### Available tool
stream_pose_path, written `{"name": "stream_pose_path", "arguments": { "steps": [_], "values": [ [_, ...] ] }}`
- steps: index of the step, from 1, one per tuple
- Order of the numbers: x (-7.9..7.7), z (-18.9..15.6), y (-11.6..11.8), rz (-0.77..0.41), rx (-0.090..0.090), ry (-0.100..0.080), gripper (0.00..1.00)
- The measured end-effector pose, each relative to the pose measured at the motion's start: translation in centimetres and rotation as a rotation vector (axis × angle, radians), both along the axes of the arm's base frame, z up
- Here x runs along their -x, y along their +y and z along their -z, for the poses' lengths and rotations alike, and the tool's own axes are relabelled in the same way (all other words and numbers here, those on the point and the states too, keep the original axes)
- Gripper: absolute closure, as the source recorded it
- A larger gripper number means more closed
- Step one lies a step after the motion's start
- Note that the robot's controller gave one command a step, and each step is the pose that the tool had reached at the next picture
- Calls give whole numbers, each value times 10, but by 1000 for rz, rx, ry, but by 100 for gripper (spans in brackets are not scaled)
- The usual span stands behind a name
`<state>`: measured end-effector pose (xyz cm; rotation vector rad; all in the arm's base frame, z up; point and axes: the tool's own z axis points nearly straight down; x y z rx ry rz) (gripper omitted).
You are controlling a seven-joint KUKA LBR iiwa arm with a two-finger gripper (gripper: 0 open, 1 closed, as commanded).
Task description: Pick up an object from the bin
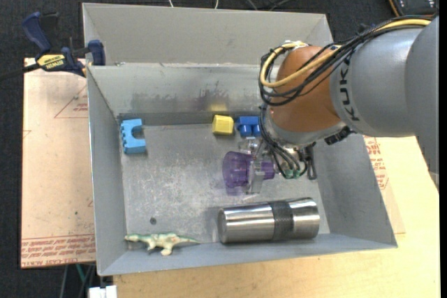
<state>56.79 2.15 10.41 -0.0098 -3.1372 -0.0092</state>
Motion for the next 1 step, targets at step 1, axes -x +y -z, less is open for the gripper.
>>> {"name": "stream_pose_path", "arguments": {
  "steps": [1],
  "values": [
    [0, -39, 0, 0, 0, -1, 100]
  ]
}}
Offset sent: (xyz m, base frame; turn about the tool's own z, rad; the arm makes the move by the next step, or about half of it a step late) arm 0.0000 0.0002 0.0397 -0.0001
